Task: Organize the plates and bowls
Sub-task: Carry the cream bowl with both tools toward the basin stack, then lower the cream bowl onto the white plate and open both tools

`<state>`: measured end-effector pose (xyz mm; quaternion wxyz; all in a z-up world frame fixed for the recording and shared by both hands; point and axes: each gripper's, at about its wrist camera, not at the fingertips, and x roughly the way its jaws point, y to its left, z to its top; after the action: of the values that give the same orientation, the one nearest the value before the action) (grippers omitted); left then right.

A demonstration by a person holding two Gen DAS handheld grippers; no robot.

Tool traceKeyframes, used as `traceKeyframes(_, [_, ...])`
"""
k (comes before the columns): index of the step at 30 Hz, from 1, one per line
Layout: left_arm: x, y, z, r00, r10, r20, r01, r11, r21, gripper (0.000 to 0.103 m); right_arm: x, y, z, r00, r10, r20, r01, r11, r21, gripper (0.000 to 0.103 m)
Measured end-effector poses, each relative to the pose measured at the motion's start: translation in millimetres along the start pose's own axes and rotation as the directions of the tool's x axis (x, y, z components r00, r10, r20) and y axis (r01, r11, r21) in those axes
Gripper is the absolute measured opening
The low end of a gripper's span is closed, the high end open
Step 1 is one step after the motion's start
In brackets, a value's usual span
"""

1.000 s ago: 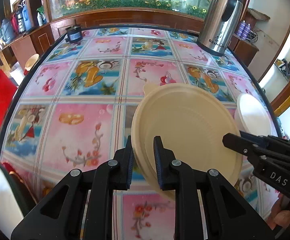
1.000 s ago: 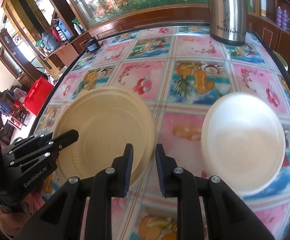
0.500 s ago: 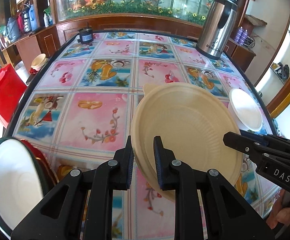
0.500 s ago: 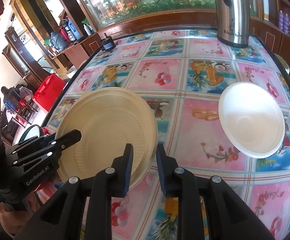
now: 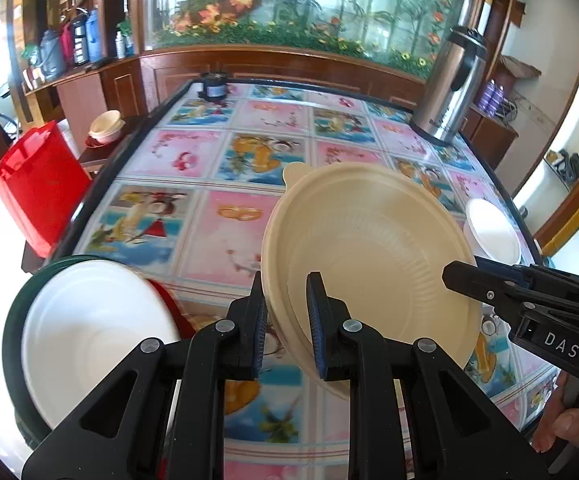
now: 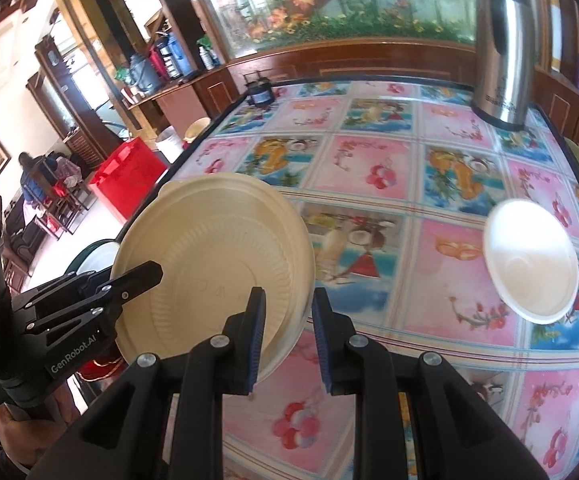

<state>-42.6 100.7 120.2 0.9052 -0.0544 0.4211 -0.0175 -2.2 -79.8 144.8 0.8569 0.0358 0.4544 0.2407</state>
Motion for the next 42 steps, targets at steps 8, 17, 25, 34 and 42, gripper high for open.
traceKeyframes(8, [-35,45,0,0.998,0.039,0.056,-0.036,0.998,-0.054,0.018,7,47,10,0.999,0.042,0.003,-0.042,0.997,-0.068,0.024])
traceKeyframes(17, [-62,114,-17,0.99,0.126,0.065,-0.115,0.982,-0.151,0.018,34,117,16,0.993,0.113,-0.038,-0.117,0.979,-0.166,0.024])
traceKeyframes(25, [-51,153,-44,0.987,0.159,0.002,-0.155,0.968,-0.198,0.018,72,156,7,0.985,0.122,-0.119,-0.147,0.962,-0.228,0.025])
traceKeyframes(34, [-30,164,-62,0.984,0.175,-0.04,-0.18,0.962,-0.205,0.018,90,167,-7,0.982,0.097,-0.165,-0.136,0.96,-0.246,0.025])
traceKeyframes(42, [-29,168,-66,0.98,0.198,-0.025,-0.199,0.957,-0.211,0.02,94,170,-10,0.977,0.11,-0.183,-0.154,0.957,-0.244,0.025])
